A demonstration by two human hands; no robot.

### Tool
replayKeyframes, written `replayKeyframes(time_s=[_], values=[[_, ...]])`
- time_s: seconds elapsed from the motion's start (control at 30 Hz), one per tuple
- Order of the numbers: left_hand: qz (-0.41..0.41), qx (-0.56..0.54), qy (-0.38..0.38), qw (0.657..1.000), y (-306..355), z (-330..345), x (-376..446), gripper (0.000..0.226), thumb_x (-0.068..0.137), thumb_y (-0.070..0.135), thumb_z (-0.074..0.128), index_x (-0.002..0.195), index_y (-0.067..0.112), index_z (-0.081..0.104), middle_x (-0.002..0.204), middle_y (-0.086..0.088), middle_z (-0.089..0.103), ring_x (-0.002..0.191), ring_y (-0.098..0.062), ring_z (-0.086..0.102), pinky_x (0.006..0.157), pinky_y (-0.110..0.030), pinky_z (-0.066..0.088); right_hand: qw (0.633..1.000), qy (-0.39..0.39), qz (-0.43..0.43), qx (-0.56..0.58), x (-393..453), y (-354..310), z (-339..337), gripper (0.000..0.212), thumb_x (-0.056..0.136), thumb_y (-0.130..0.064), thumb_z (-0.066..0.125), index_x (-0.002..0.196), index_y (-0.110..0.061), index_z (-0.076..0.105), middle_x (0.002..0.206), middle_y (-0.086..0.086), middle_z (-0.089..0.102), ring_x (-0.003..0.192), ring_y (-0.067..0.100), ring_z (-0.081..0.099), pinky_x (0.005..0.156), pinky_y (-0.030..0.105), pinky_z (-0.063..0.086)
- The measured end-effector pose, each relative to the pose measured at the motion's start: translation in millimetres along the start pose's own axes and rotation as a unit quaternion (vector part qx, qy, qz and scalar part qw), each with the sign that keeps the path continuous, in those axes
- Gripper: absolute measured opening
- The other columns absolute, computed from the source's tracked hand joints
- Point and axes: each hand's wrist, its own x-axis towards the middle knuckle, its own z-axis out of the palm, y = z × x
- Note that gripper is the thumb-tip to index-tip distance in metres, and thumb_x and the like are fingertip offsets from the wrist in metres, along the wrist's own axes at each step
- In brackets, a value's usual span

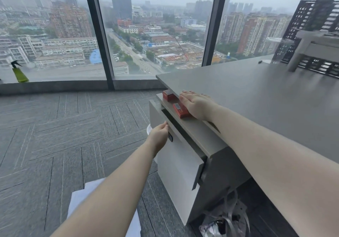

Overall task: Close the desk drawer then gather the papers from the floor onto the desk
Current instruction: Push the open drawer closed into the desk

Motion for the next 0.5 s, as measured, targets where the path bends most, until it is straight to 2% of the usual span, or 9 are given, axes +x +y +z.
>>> replayKeyframes(time_s=[0.07,0.1,0.23,0.37,0.43,0.5], values=[[0.005,0.0,-0.001,1.0,0,12,5,0.044,0.091,0.036,0.037,0.134,0.036,0.047,0.145,0.004,0.045,0.132,-0.015,0.039,0.117,-0.034,0.019,1.0,-0.001,-0.001,0.005,1,0,-1,0.056,0.101,-0.045,0.014,0.153,-0.026,0.02,0.163,-0.011,0.014,0.151,0.008,0.008,0.12,0.033,0.002],[0.009,-0.009,-0.003,1.0,-1,17,7,0.043,0.091,0.035,0.037,0.132,0.038,0.048,0.145,0.005,0.046,0.134,-0.015,0.038,0.118,-0.035,0.018,1.0,-0.003,-0.002,0.008,2,0,-1,0.056,0.101,-0.045,0.014,0.153,-0.026,0.02,0.163,-0.011,0.014,0.151,0.008,0.008,0.121,0.033,0.002],[0.028,-0.07,-0.004,0.997,-4,33,8,0.042,0.098,0.015,0.034,0.14,0.013,0.043,0.139,-0.002,0.047,0.126,-0.012,0.04,0.1,-0.021,0.025,1.0,-0.001,-0.005,0.012,1,0,-2,0.056,0.101,-0.045,0.013,0.153,-0.025,0.02,0.163,-0.011,0.014,0.151,0.008,0.008,0.121,0.033,0.002],[0.025,-0.061,-0.016,0.998,-3,28,11,0.043,0.098,0.014,0.036,0.141,0.012,0.041,0.138,-0.001,0.046,0.134,-0.015,0.035,0.102,-0.022,0.022,1.0,0.002,-0.009,0.018,1,-1,-1,0.057,0.101,-0.046,0.013,0.154,-0.026,0.02,0.163,-0.01,0.015,0.151,0.009,0.008,0.121,0.034,0.002],[0.023,-0.036,-0.034,0.998,-3,24,14,0.044,0.097,0.013,0.037,0.14,0.013,0.042,0.128,0.003,0.047,0.126,-0.011,0.038,0.101,-0.022,0.024,1.0,0.004,-0.007,0.018,0,-1,-1,0.057,0.101,-0.047,0.013,0.154,-0.026,0.02,0.163,-0.01,0.015,0.151,0.009,0.008,0.121,0.034,0.002],[0.022,0.04,-0.055,0.997,-5,20,17,0.05,0.094,0.008,0.04,0.143,0.017,0.037,0.123,0.005,0.044,0.11,-0.008,0.044,0.091,-0.017,0.033,1.0,0.005,-0.005,0.014,0,-1,-2,0.057,0.101,-0.047,0.013,0.153,-0.026,0.02,0.163,-0.01,0.015,0.151,0.009,0.008,0.122,0.035,0.002]])
